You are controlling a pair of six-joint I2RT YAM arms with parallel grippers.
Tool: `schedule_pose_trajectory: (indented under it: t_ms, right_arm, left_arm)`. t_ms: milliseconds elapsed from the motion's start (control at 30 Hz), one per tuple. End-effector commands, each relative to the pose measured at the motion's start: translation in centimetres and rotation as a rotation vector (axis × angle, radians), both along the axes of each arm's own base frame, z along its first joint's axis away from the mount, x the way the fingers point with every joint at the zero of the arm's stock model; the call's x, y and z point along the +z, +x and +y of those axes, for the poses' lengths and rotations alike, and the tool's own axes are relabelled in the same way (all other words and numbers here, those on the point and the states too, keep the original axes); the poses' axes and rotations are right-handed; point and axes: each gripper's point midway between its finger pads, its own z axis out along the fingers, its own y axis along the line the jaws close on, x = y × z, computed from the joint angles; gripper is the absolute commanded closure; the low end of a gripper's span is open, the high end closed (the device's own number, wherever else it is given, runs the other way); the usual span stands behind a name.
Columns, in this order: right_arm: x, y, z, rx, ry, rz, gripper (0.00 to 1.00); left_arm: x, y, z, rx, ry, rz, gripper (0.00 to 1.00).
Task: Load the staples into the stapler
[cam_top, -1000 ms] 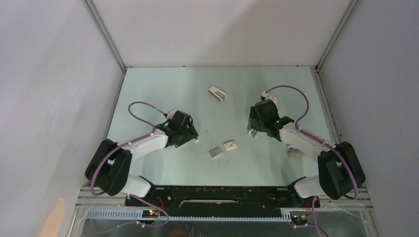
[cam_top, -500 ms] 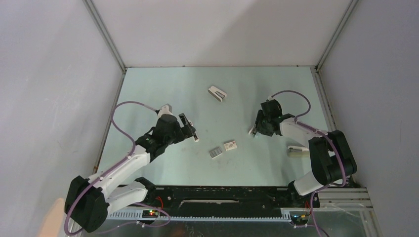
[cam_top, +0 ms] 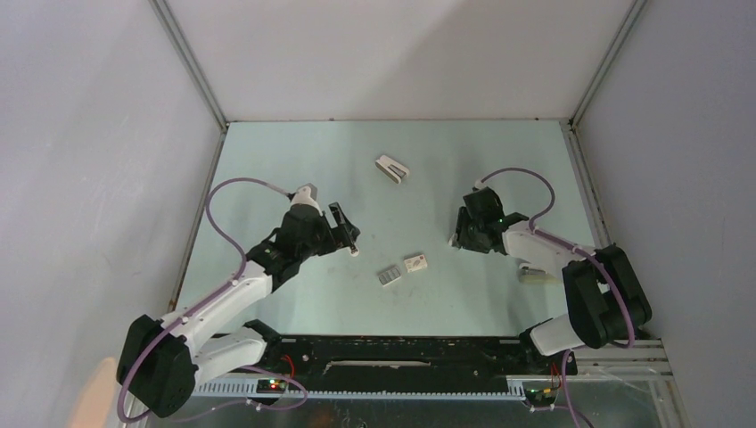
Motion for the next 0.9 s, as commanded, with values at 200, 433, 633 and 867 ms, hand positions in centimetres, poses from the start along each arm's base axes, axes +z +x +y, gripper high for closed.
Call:
schedule_pose_trajectory:
  t_ms: [200,433,633,867]
  right_arm:
    - [-2.5,0.0,-0.6,0.011,-0.107,0.021,0.55]
    - [-3.1,0.4,-0.5,0.023,-0.132,0.022,0.69]
    - [-1.4,0.7,0.8,0.095,-0.138,-0.041,0.92]
    - [2.8,0.6,4.4,0.213,-0.110,-0.175,1.00]
  left_arm:
    - [1.7,0.3,-1.3,-0.059,-0.033,-0.060,0.09]
    - [2.6,0.2,-2.3,-0.100,-0.058,-0.074,0.09]
    - [3.3,0.1,-3.5,-0.138,-0.072,-0.090,0.09]
    - [3.6,0.1,-6.3,-0.211,-0.109,-0.075,0.09]
